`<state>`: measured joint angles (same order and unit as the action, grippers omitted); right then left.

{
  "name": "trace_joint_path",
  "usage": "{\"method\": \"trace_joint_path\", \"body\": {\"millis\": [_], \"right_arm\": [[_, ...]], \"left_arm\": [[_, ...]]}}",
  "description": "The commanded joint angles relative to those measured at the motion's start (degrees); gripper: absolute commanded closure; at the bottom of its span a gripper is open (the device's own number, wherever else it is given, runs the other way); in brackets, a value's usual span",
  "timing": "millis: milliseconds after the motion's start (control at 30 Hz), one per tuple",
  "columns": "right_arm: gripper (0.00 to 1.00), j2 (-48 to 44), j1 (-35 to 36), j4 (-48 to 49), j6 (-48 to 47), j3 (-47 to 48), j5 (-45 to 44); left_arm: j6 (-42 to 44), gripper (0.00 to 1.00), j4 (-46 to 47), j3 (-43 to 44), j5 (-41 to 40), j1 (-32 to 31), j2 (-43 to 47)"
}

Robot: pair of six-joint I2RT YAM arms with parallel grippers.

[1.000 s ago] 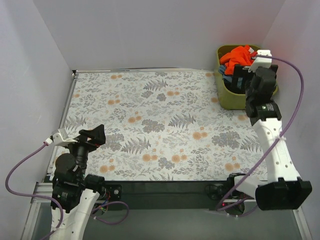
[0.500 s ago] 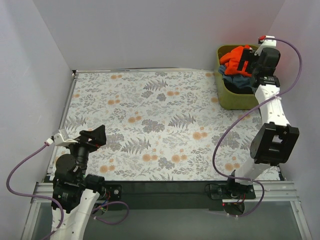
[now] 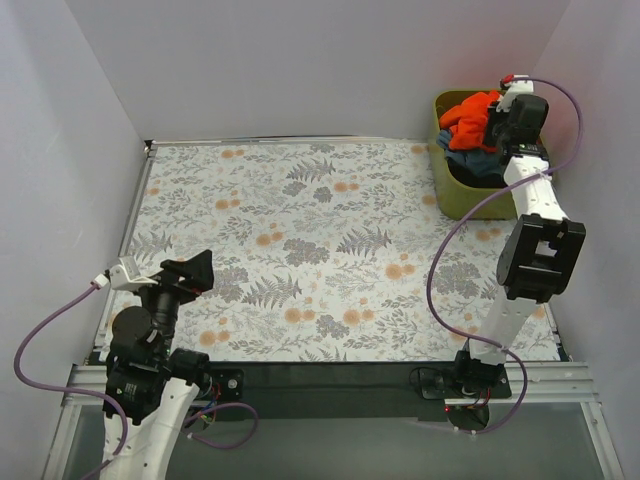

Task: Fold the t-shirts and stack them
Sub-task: Grab the tshirt from the pile

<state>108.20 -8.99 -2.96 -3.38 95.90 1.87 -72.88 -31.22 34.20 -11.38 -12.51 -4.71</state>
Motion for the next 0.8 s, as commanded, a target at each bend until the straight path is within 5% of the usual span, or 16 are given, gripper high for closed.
{"method": "trace_joint_path", "body": {"millis": [0, 67, 333, 767], "right_arm": [[0.86, -1.1, -0.1, 2.4, -2.2, 2.8, 3.6], [0.99, -3.4, -0.1, 2.4, -2.9, 1.6, 5.7], [0.99, -13.4, 4.2, 2.4, -5.5, 0.9, 8.1], [0.99, -18.6, 31.9, 4.1, -1.2, 13.9, 16.6]], "left_arm": [[0.3, 0.11, 0.5, -0.5, 0.9, -0.1, -1.5], [0.3, 0.11, 0.4, -0.5, 0.9, -0.1, -1.5], [0.5, 0.14, 0.6, -0.6, 1.5, -0.1, -1.5], [0.7, 0.15, 0.9, -0.7, 2.0, -0.1, -1.1]]}}
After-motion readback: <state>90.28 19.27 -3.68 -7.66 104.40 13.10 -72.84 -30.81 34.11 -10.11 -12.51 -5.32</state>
